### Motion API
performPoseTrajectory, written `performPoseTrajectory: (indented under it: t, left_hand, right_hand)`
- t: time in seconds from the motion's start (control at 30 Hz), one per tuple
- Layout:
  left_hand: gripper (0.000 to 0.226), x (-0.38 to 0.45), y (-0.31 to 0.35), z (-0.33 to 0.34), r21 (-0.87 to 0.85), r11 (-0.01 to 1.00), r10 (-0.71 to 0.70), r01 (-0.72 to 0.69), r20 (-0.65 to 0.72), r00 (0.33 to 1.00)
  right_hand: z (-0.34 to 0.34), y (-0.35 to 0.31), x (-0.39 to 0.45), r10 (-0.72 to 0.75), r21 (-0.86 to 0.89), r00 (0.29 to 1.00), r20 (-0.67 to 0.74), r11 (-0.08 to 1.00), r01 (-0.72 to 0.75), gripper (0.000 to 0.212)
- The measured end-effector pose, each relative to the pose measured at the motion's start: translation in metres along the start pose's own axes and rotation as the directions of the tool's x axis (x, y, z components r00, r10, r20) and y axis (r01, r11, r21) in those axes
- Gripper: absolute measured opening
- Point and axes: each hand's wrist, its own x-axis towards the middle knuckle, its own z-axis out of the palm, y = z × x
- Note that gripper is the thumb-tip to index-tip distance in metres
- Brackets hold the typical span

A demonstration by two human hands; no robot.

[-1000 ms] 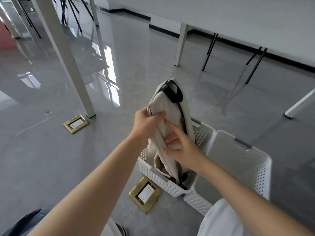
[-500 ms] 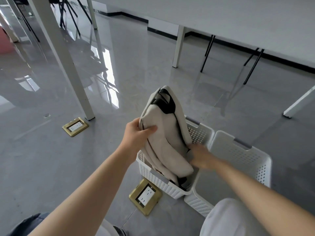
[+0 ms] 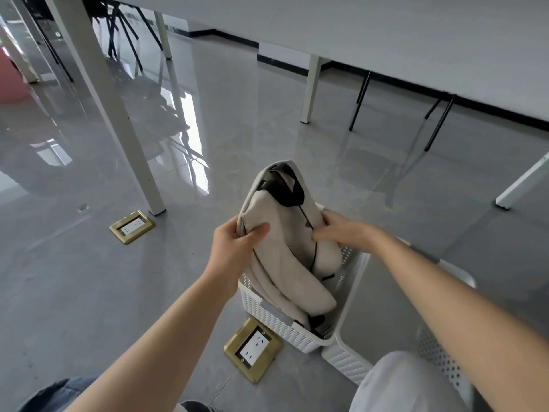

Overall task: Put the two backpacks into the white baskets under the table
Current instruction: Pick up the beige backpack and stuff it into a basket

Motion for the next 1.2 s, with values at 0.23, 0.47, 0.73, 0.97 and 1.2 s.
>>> performPoseTrajectory:
  t: [0.23,0.47,0.73,0.97,1.2]
  left_hand:
    - [0.013,0.004,-0.009,0.028,0.401,0.891,0.208,-0.211,0.051,0.977]
    - [0.029,-0.032,-0.027,0.085,0.626,0.578,0.303,-0.524,0.432,0.849]
    - [0.048,0.000,-0.014,0.091,0.090,0.953,-0.299,0.289,0.133,0.945]
    - [0.056,0.027,-0.011,0.126,0.171,0.869,-0.493,0.464,0.211,0.844]
    - [0.010,0.045,0.046,0.115,-0.211,0.974,-0.048,0.077,0.137,0.989]
  right_hand:
    - [-0.013,0.005,-0.027,0.033,-0.325,0.896,-0.443,0.925,-0.195,0.045]
    - [-0.020,-0.049,-0.041,0.398,0.326,0.880,-0.258,0.894,-0.308,0.070]
    - [-0.020,0.001,-0.076,0.396,0.694,0.776,-0.491,0.716,0.073,0.018]
    - [-0.018,0.009,-0.096,0.450,0.760,0.718,-0.531,0.628,0.169,0.015]
    - [-0.028,0.028,-0.110,0.535,0.790,0.621,-0.573,0.562,0.245,0.022]
